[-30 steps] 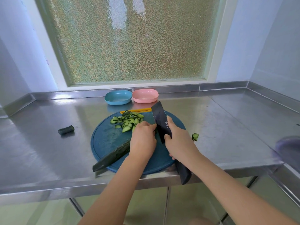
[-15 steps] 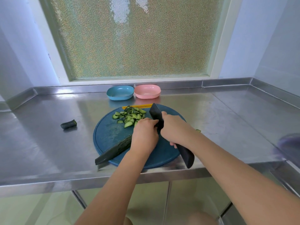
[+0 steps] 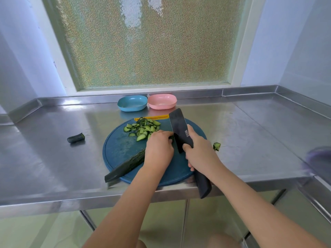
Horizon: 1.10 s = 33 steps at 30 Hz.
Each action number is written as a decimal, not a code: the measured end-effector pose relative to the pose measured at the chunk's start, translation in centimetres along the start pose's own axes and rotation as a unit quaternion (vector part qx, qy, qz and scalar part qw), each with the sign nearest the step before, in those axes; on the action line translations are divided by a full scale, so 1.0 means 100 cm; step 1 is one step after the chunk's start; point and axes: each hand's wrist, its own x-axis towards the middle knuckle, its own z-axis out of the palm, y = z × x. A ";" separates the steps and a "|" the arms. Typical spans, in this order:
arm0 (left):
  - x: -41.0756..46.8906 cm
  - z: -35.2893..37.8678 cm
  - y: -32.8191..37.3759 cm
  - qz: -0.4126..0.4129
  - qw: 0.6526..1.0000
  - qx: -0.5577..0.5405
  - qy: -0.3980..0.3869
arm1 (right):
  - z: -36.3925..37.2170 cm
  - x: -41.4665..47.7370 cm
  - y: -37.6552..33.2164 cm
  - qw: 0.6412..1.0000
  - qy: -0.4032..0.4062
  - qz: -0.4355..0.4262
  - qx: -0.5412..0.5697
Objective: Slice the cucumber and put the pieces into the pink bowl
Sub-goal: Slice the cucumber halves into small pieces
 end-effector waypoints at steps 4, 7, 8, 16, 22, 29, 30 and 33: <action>0.000 0.000 -0.001 0.003 1.000 0.005 0.000 | 0.000 0.001 0.000 1.000 -0.006 -0.007 -0.004; -0.001 -0.001 0.000 0.007 1.000 0.009 0.001 | -0.001 0.001 -0.001 1.000 -0.009 -0.009 -0.011; 0.000 -0.001 0.000 0.009 1.000 0.011 0.000 | -0.001 0.002 -0.001 1.000 -0.010 -0.009 -0.017; 0.000 -0.001 -0.001 0.017 1.000 0.018 -0.007 | -0.007 0.006 -0.014 0.994 -0.053 0.010 -0.098; 0.001 0.002 -0.004 0.035 0.999 0.009 -0.001 | -0.006 0.015 -0.039 0.979 -0.098 0.034 -0.173; -0.005 -0.004 0.005 0.030 0.999 -0.008 0.014 | -0.015 0.012 -0.031 0.986 -0.103 0.037 -0.127; -0.005 -0.005 0.005 0.031 0.999 -0.004 0.015 | -0.018 0.014 -0.029 0.986 -0.106 0.025 -0.126; -0.004 -0.004 0.005 0.022 1.000 0.001 0.021 | -0.027 0.021 -0.024 0.990 -0.102 0.009 -0.097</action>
